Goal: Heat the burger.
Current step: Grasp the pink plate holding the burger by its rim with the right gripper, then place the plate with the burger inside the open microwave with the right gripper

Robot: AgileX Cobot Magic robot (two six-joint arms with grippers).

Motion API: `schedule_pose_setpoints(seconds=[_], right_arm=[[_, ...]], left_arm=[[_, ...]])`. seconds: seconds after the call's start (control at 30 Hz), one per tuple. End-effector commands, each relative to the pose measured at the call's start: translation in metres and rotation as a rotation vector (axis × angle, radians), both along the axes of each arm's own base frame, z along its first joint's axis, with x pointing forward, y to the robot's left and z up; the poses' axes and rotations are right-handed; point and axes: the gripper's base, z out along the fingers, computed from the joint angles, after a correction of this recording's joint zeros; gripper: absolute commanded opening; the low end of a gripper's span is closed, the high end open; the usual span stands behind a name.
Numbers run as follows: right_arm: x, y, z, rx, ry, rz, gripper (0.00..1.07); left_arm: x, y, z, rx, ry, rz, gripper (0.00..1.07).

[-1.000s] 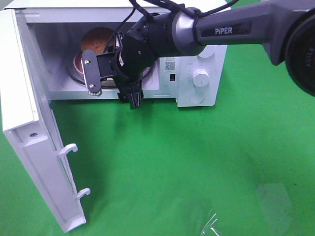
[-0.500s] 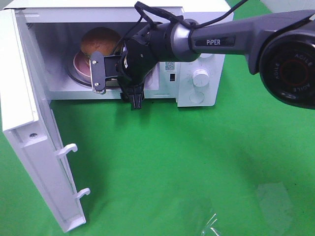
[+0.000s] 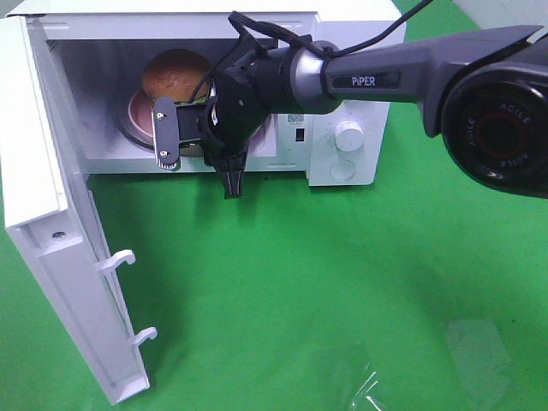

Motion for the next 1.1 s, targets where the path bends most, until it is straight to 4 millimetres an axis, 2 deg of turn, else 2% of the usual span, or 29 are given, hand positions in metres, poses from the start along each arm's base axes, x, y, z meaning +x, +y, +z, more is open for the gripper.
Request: schedule_pose_setpoints(seconds=[0.03,0.07,0.37,0.7,0.83,1.1], right_arm=[[0.002,-0.005,-0.002,-0.027,0.016,-0.011,0.06],[0.0,-0.006,0.0,-0.037,0.025,-0.015,0.0],[-0.009,-0.002,0.019,-0.057,0.05,0.012,0.0],[-0.018,-0.004,0.033,-0.108,0.07,0.056,0.0],[-0.032,-0.01,0.042,-0.071,-0.004,0.117,0.0],[-0.051,-0.021,0.049,-0.048,-0.04,0.157,0.0]], left_arm=[[-0.002,0.0,0.0,-0.005,-0.031,0.004,0.85],[-0.002,0.0,0.0,-0.005,-0.031,0.004,0.85],[-0.002,0.0,0.0,-0.005,-0.031,0.004,0.85],[-0.002,0.0,0.0,-0.005,-0.031,0.004,0.85],[-0.002,0.0,0.0,-0.005,-0.031,0.004,0.85],[-0.002,0.0,0.0,-0.005,-0.031,0.004,0.85]])
